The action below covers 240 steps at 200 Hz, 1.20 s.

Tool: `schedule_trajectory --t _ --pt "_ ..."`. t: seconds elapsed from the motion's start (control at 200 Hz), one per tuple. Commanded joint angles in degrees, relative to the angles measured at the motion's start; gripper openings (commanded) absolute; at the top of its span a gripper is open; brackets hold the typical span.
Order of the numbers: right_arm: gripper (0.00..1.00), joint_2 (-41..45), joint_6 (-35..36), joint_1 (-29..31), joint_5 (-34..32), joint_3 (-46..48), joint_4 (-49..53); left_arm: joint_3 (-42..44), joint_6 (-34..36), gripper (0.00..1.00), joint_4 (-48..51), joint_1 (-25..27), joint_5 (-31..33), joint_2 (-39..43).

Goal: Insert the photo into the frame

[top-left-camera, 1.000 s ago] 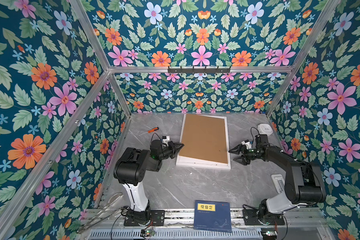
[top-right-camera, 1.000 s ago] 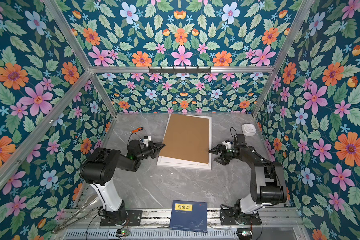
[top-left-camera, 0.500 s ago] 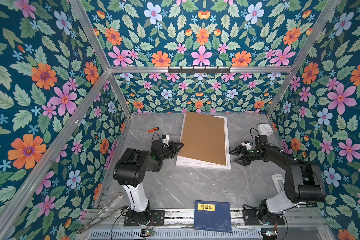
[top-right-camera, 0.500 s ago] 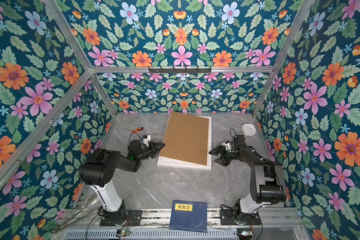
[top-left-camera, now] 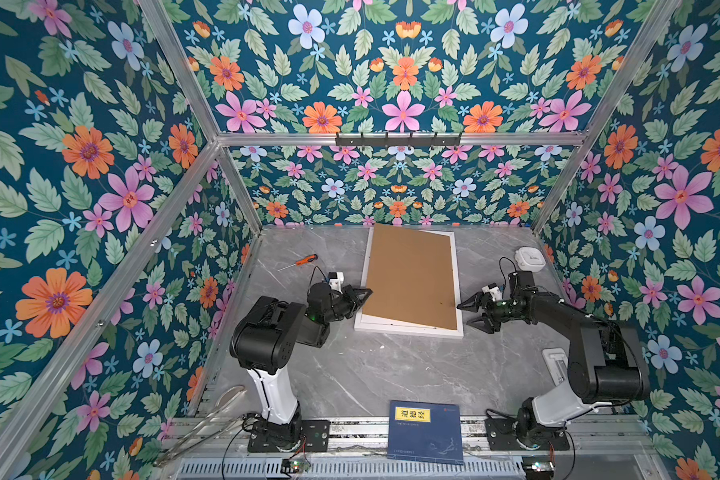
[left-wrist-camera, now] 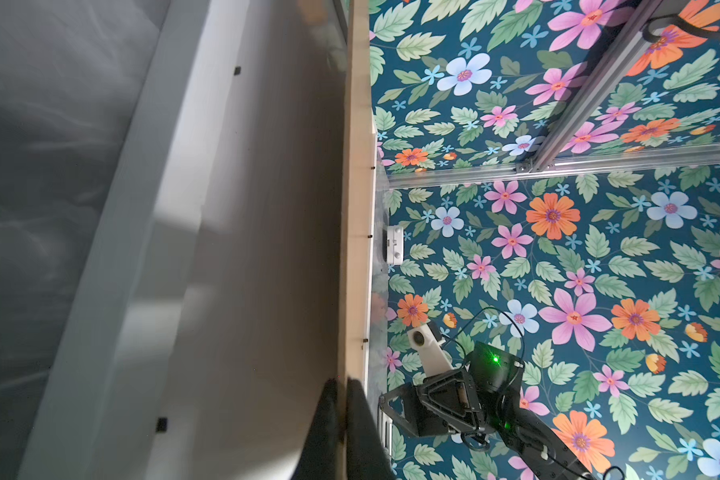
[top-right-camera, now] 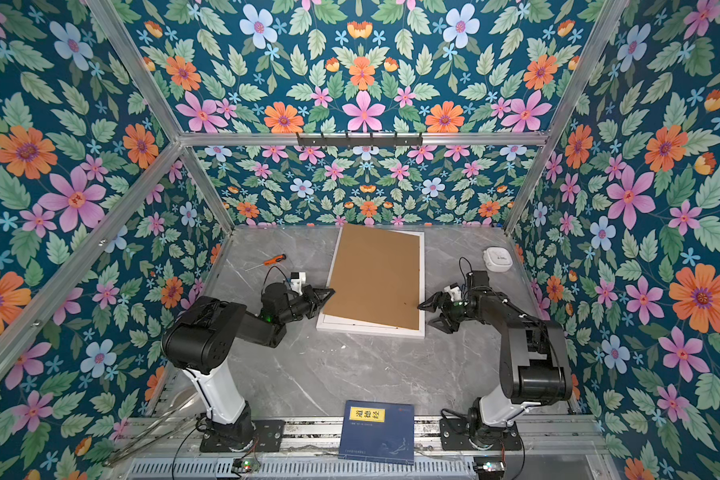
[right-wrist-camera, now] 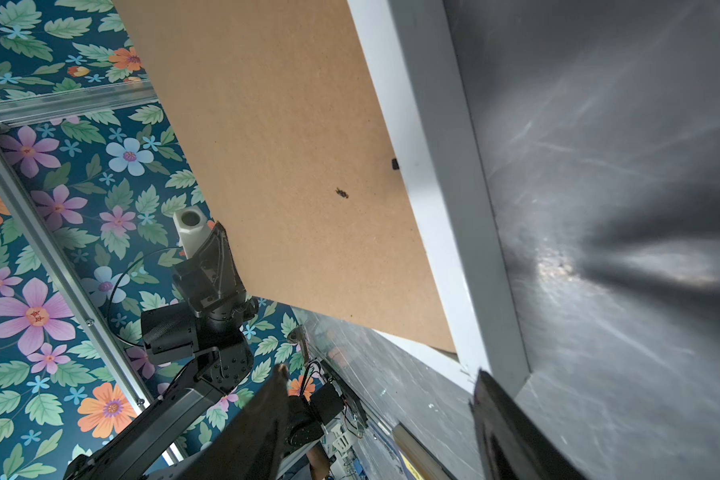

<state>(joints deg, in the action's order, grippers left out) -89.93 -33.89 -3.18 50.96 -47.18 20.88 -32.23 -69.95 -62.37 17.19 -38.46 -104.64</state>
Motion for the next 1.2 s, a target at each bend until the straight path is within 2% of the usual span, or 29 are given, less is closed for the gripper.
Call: schedule_trajectory --t 0.0,0.155,0.275,0.43,0.495,0.735,0.9,1.005,1.065,1.195 --pt "0.70 -0.1 1.0 0.0 1.1 0.0 -0.3 -0.6 3.8 0.20 2.5 0.3 1.1 1.3" --pt "0.70 -0.1 1.2 0.0 1.3 0.1 -0.2 -1.9 7.8 0.39 9.6 0.6 1.8 3.0" --pt "0.70 -0.1 1.2 0.0 1.5 0.2 -0.3 -2.7 10.7 0.43 14.4 0.6 2.7 4.3" --pt "0.70 -0.2 1.2 0.0 1.7 0.2 -0.3 -5.7 16.1 0.53 24.5 1.4 4.8 5.6" --pt "0.70 -0.1 1.3 0.0 1.7 0.2 -0.3 -7.3 18.3 0.54 28.4 2.2 5.9 5.8" --pt "0.70 -0.3 1.5 0.0 2.0 0.5 -0.3 -10.5 20.1 0.55 33.0 4.0 7.7 4.3" --pt "0.70 -0.5 1.7 0.0 2.1 0.6 -0.3 -13.5 24.8 0.58 42.5 4.3 11.2 5.6" --pt "0.70 -1.1 1.5 0.0 2.2 0.5 -0.8 -15.2 27.0 0.65 47.3 4.6 12.3 6.2" --pt "0.70 -1.6 1.5 0.0 2.0 0.2 -0.8 -16.6 28.7 0.72 50.9 4.6 13.6 6.7" --pt "0.70 -2.1 1.4 0.0 -0.1 -0.7 -0.3 -21.1 34.0 0.82 62.0 4.8 17.7 7.2"
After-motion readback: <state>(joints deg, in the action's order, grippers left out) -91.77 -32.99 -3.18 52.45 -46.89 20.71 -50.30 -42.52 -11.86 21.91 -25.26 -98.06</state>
